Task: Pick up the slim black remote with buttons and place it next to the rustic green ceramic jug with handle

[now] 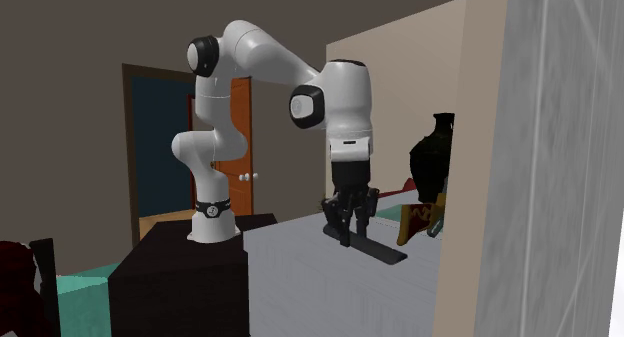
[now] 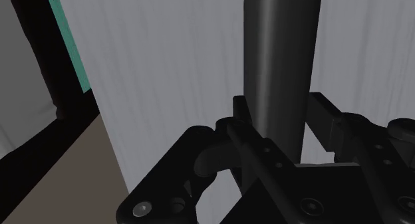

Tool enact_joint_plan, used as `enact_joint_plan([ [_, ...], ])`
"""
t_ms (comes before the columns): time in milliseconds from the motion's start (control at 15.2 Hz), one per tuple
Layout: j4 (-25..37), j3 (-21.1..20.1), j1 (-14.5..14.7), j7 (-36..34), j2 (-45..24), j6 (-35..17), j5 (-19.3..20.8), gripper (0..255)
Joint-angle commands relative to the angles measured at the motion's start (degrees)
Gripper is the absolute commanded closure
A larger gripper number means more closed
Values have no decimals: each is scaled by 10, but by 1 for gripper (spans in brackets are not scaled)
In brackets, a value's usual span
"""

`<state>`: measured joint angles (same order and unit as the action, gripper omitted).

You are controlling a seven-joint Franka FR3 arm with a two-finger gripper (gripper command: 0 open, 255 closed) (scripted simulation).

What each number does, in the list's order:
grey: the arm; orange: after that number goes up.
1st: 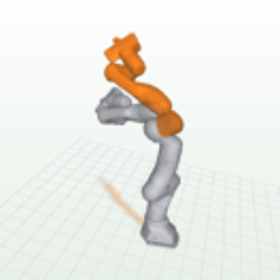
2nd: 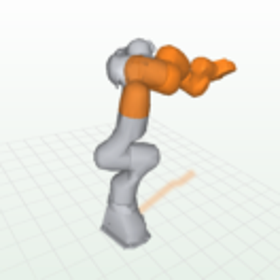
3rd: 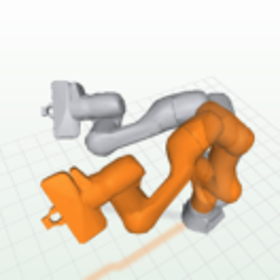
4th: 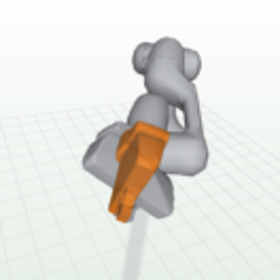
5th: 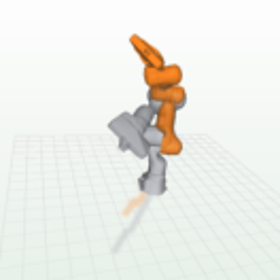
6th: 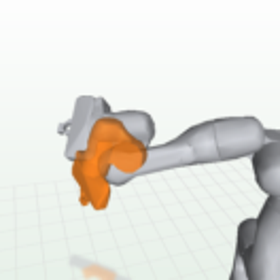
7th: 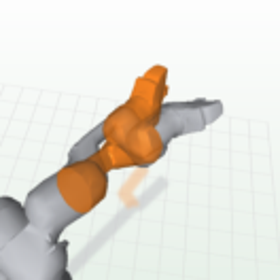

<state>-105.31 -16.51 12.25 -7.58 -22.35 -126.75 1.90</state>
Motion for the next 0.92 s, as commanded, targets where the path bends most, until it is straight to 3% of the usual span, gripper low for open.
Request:
enact_joint_plan([
  [0,6,-1,-1,1,7,13,-2,255],
  [858,52,-6,-5,4,49,99,-15,255],
])
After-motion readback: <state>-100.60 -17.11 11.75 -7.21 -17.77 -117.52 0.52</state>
